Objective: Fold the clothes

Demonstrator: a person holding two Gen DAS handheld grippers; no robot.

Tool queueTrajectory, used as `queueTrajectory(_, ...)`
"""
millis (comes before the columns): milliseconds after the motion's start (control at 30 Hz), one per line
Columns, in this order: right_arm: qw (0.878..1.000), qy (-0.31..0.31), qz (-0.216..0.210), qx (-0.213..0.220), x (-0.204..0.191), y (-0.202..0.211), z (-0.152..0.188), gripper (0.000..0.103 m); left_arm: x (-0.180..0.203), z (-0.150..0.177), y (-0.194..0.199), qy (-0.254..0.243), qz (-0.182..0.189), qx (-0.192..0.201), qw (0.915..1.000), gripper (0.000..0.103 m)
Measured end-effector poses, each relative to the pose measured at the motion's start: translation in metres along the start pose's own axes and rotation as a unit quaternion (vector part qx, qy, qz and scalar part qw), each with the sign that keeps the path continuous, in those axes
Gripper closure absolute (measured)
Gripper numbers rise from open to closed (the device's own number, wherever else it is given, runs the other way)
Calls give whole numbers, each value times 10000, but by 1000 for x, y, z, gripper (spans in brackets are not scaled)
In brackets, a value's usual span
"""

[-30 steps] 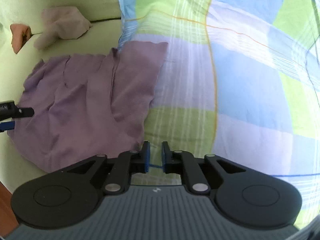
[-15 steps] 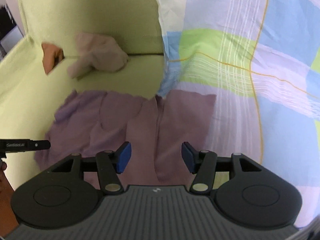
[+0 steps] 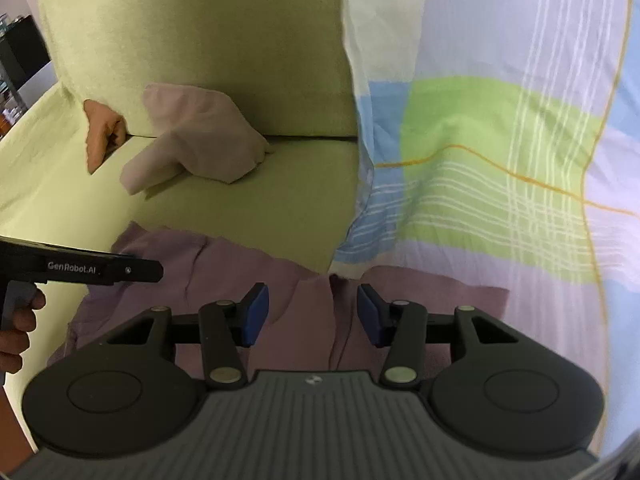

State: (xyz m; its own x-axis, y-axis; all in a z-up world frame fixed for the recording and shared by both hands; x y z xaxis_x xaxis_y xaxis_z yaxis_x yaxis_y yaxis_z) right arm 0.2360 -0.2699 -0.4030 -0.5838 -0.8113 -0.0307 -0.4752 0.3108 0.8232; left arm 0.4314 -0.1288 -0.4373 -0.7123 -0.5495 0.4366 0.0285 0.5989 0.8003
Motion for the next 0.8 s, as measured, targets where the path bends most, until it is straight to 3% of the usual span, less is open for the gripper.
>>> queueTrajectory(167, 9999, 27, -71, -151, -2, -24, 4, 59, 4, -13, -10, -58, 262, 67, 9996, 50)
queueTrajectory(200, 9998, 46, -128, -112, -3, -23, 4, 70, 5, -14, -10, -68, 324, 80, 9994, 53)
queueTrajectory(233, 9998, 66, -185, -73, -4, -22, 5, 93, 7, -14, -8, -88, 485, 125, 9987, 59)
queueTrajectory(267, 9997, 86, -242, -34, -4, -21, 5, 99, 8, -13, -6, -90, 609, 159, 9980, 67)
queueTrajectory(300, 9995, 106, -300, 5, -5, -20, 5, 100, 8, -12, -3, -77, 681, 178, 9975, 92)
queueTrajectory(333, 9993, 105, -344, 89, -5, -15, 6, 101, 8, -8, 2, -32, 786, 201, 9967, 102)
queueTrajectory(500, 9954, -224, -507, 784, 5, 36, 9, 101, 6, -1, 49, 31, 964, 772, 9923, 103)
queueTrajectory(600, 9915, -411, -533, 1114, 11, 66, 14, 101, 0, 4, 75, 184, 834, 1004, 9913, 103)
queueTrajectory(700, 9918, -487, -483, 1079, 14, 75, 24, 101, -4, 9, 71, 280, 820, 911, 9921, 102)
queueTrajectory(800, 9971, -359, -395, 535, 12, 58, 38, 100, -8, 14, 53, 331, 733, 678, 9944, 101)
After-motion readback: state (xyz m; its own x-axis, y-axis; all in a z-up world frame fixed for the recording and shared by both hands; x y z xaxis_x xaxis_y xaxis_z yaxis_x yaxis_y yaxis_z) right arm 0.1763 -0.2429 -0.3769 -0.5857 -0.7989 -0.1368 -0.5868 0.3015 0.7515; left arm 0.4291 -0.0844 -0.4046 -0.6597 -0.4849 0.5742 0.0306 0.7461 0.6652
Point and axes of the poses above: each gripper's, at about its wrist camera, not at the fingertips, and y roughly against the way its jaws point, x to its right, z to its underside, the point moved 3 cm from there along -y, roughly the way its jaws point, and after that the axes turned 11 degrees about z, right-handed, at the moved point
